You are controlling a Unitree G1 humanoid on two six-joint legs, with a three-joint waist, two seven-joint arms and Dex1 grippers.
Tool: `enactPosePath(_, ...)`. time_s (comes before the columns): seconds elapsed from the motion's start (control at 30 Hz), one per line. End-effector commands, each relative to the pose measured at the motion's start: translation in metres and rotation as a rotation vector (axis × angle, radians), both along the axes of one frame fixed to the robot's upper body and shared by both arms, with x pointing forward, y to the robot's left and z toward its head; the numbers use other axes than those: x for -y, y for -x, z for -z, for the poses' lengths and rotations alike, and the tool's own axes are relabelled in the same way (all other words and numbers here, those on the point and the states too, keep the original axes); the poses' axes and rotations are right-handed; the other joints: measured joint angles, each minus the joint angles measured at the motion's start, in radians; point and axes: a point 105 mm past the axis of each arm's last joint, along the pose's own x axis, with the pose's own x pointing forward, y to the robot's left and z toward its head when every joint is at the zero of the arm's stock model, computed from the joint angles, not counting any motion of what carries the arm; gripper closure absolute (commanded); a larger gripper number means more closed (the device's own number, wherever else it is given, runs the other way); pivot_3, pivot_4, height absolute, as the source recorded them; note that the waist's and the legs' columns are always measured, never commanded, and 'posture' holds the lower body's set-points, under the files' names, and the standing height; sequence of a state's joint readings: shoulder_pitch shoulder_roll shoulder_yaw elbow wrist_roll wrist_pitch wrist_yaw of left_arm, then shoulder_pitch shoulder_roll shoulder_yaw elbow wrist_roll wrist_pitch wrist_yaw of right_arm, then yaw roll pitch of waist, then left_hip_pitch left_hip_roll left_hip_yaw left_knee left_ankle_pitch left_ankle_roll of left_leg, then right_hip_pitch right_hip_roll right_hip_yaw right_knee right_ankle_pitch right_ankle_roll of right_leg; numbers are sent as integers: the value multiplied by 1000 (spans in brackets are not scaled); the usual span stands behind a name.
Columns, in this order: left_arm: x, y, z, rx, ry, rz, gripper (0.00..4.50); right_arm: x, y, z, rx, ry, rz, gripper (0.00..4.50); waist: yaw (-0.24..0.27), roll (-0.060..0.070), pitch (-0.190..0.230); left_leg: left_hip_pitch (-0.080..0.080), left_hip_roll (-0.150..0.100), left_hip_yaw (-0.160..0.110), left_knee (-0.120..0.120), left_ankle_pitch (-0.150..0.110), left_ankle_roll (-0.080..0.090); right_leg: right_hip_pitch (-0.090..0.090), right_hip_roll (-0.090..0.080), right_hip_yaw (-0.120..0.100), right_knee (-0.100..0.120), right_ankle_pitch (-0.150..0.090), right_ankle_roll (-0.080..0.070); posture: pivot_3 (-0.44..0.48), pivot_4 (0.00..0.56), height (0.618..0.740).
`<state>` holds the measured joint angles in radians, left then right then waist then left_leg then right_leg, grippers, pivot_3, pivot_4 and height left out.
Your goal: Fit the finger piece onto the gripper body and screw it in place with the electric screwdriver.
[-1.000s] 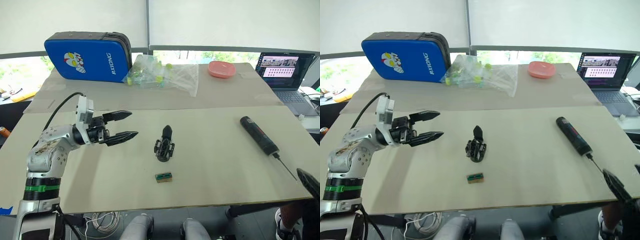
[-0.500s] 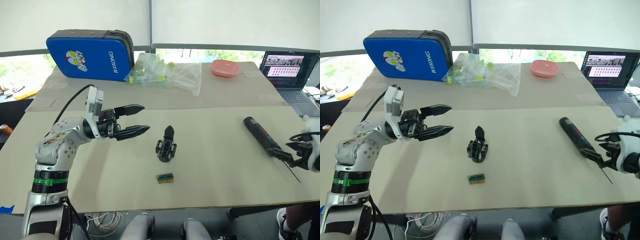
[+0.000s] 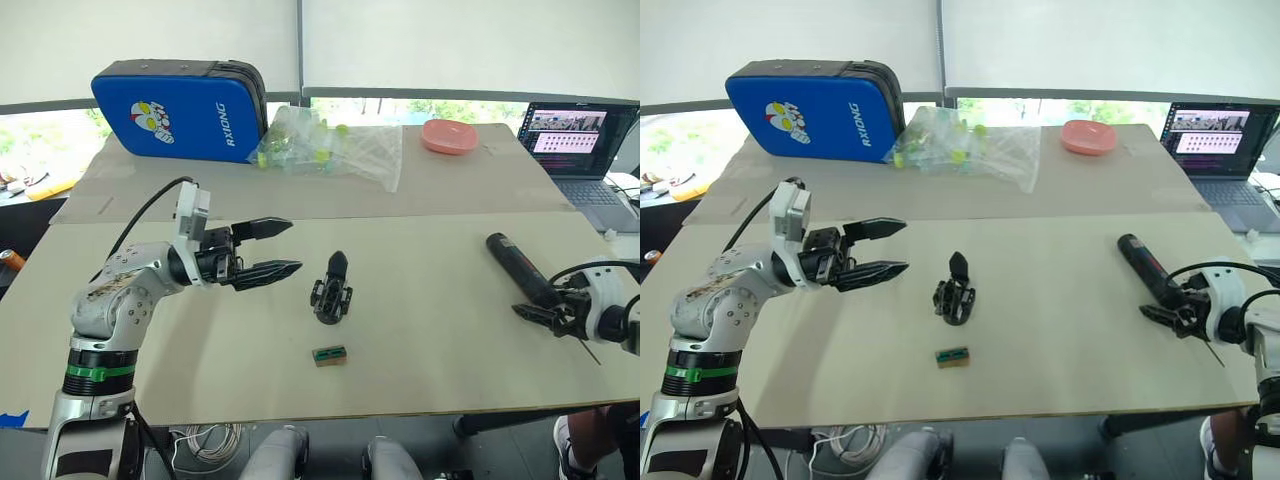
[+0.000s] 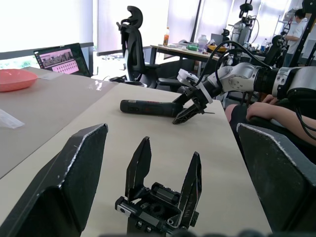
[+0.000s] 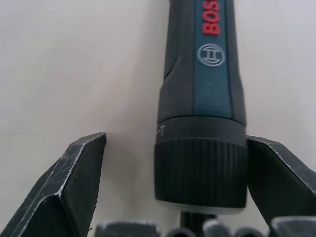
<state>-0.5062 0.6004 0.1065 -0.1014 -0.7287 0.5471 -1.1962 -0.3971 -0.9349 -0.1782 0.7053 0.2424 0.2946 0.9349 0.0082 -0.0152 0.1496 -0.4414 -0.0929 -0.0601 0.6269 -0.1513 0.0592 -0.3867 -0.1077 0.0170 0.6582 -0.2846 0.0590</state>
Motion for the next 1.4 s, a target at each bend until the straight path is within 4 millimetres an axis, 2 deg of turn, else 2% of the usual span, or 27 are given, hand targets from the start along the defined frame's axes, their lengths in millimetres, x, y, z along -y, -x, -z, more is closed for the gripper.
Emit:
enactPosePath(0.03,1,1,-10,45,1,18,0,-2,-3,-6,41,-20,-17,527,-2,0,0,0,0,0,0,0,0,0,0,0,0,0,0,0,150,740)
enactPosePath(0.23,-4,1,-9,50,-4,9,0,4,-5,-18,172,72,9,2534,-5,0,0,0,0,0,0,0,0,0,0,0,1,0,0,0,150,740)
enactPosePath(0.4,-10,3,0,37,-16,-19,0,-9,11,-31,268,83,-18,2552,4,2,0,0,0,0,-1,0,0,-1,0,1,1,0,0,0,150,740)
enactPosePath(0.63,-12,-4,8,60,-27,-56,0,-51,42,-86,340,71,-99,2552,3,11,3,0,0,0,0,-1,-2,-2,-4,2,4,0,0,0,150,740)
enactPosePath(0.73,-16,0,23,68,-77,-69,0,-67,55,-94,327,36,-92,2552,2,11,3,0,1,0,0,-1,-2,-2,-4,3,4,0,0,0,150,740)
enactPosePath(0.8,-20,4,27,71,-86,-85,0,-76,63,-91,297,28,-93,2552,4,11,3,0,1,0,-1,0,0,-2,-4,3,2,0,0,0,150,740)
enactPosePath(0.9,-36,13,33,112,-112,-123,0,-93,74,-78,252,4,-86,2552,5,10,3,0,1,0,-2,-1,0,-2,-4,3,-1,0,0,0,150,740)
enactPosePath(1.03,-49,19,53,91,-177,-160,0,-100,78,-55,205,0,-59,2552,8,10,3,0,1,0,-1,-4,-5,-2,-6,6,-2,0,0,0,150,740)
enactPosePath(1.13,-51,23,62,84,-201,-148,0,-104,75,-45,202,-17,-44,2552,8,10,3,0,1,0,0,-6,-7,-2,-7,7,-4,1,0,0,150,740)
enactPosePath(1.4,-42,20,65,84,-160,-160,0,-113,70,-5,141,-15,-100,2552,7,10,3,0,1,0,-1,-5,-7,-3,-6,1,-4,1,0,0,150,740)
